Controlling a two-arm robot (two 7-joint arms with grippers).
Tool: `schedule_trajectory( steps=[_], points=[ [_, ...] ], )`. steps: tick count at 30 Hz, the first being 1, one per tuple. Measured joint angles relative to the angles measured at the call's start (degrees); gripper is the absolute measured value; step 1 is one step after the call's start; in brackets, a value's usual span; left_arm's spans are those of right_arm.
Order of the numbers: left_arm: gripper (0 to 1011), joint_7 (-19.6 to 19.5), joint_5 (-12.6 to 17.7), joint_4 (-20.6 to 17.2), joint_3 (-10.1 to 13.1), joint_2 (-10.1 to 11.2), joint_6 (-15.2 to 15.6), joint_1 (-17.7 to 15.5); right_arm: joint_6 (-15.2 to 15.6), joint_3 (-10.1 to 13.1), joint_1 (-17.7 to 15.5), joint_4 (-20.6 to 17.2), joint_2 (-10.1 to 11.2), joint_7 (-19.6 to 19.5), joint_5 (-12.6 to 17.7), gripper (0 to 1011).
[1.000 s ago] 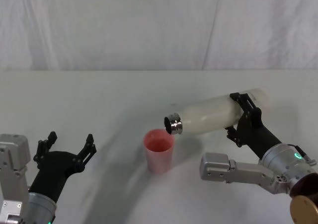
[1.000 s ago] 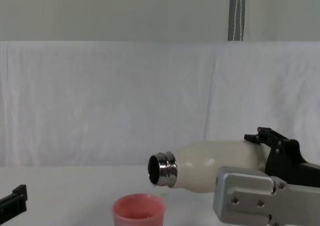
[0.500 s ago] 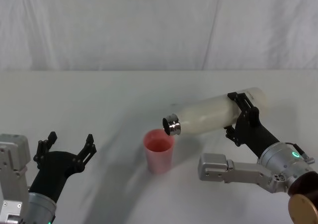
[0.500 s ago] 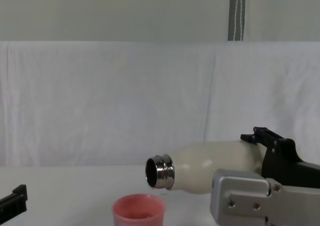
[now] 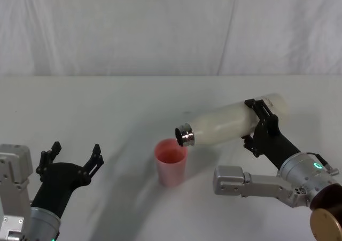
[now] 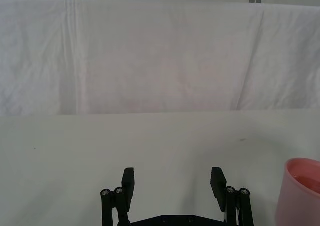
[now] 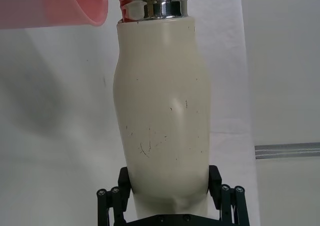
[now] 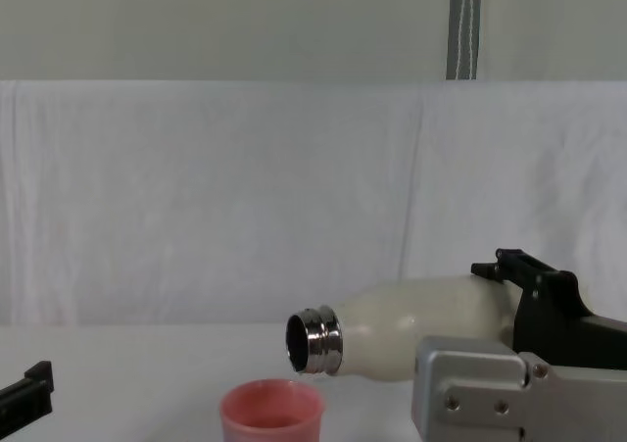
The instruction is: Grasp the thermos with one hand and pour water into the cup lid.
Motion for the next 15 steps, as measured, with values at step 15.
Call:
schedule_trajectory(
  steps=[15],
  points=[
    [1001, 0.0, 0.0, 0.0, 0.0, 0.0, 0.0, 0.0, 0.0, -0.1, 0.3, 0.1, 0.1, 0.0, 0.0, 960]
  ],
)
